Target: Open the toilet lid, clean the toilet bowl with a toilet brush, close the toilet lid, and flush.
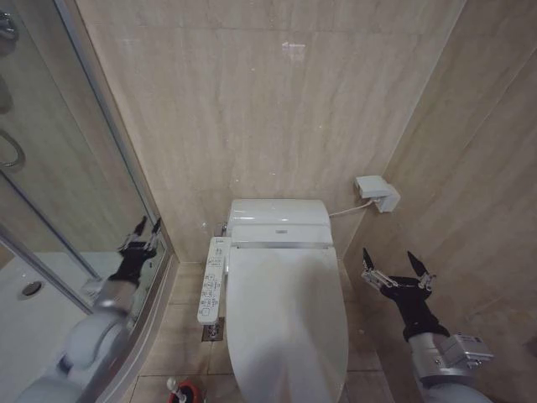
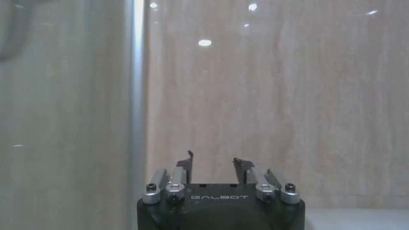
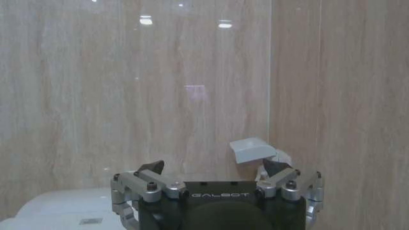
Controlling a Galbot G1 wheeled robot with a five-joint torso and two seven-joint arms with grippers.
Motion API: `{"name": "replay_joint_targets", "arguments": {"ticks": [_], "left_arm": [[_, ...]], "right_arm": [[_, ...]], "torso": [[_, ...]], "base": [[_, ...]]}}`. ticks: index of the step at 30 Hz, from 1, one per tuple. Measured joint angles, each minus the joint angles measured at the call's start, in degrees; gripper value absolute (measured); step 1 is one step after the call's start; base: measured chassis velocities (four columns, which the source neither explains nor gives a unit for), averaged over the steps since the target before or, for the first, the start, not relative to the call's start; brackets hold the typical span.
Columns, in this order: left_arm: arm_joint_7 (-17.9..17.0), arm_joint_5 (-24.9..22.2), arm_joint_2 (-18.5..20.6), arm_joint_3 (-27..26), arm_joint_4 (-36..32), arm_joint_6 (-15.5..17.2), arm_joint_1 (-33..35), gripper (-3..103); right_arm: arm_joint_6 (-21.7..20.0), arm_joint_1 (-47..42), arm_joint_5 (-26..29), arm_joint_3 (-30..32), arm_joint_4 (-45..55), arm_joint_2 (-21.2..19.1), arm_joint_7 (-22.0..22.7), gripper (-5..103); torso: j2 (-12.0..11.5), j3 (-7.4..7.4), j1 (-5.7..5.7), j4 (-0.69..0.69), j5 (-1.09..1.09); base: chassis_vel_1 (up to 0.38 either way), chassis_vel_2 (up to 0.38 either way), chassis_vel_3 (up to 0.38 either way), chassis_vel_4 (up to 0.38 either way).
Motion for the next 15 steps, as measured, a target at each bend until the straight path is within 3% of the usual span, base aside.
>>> {"name": "replay_joint_targets", "arguments": {"ticks": [3, 4, 7, 10, 11, 15], "left_arm": [[-0.1, -0.3, -1.4, -3.7, -5.5, 2.7, 5.0, 33], [0.3, -0.5, -2.4, -5.2, -8.2, 3.8, 8.0, 60], [2.3, 1.0, -6.0, -7.5, -12.8, 4.4, 14.9, 60], [3.3, 2.7, -8.3, -8.4, -15.0, 4.1, 17.5, 60], [3.9, 3.3, -9.3, -8.8, -16.3, 3.9, 19.0, 87], [5.6, 5.5, -11.4, -9.1, -20.1, 2.9, 23.0, 87]], "right_arm": [[0.0, 0.0, 0.0, 0.0, 0.0, 0.0, 0.0, 100], [0.0, 0.0, 0.0, 0.0, 0.0, 0.0, 0.0, 100], [0.0, 0.0, 0.0, 0.0, 0.0, 0.0, 0.0, 100], [0.0, 0.0, 0.0, 0.0, 0.0, 0.0, 0.0, 100], [0.0, 0.0, 0.0, 0.0, 0.0, 0.0, 0.0, 100], [0.0, 0.0, 0.0, 0.0, 0.0, 0.0, 0.0, 100]], "torso": [[0.0, 0.00, 0.00, 0.00, 0.00], [0.0, 0.00, 0.00, 0.01, 0.01], [0.0, 0.00, 0.00, 0.01, 0.00], [0.0, 0.00, 0.00, 0.01, -0.01], [0.0, 0.00, 0.00, 0.00, -0.01], [0.0, 0.00, 0.00, 0.01, 0.01]], "base": [[0.000, 0.000, 0.000, 0.000], [0.000, 0.000, 0.000, 0.000], [0.000, 0.000, 0.000, 0.000], [0.000, 0.000, 0.000, 0.000], [0.000, 0.000, 0.000, 0.000], [0.000, 0.000, 0.000, 0.000]]}}
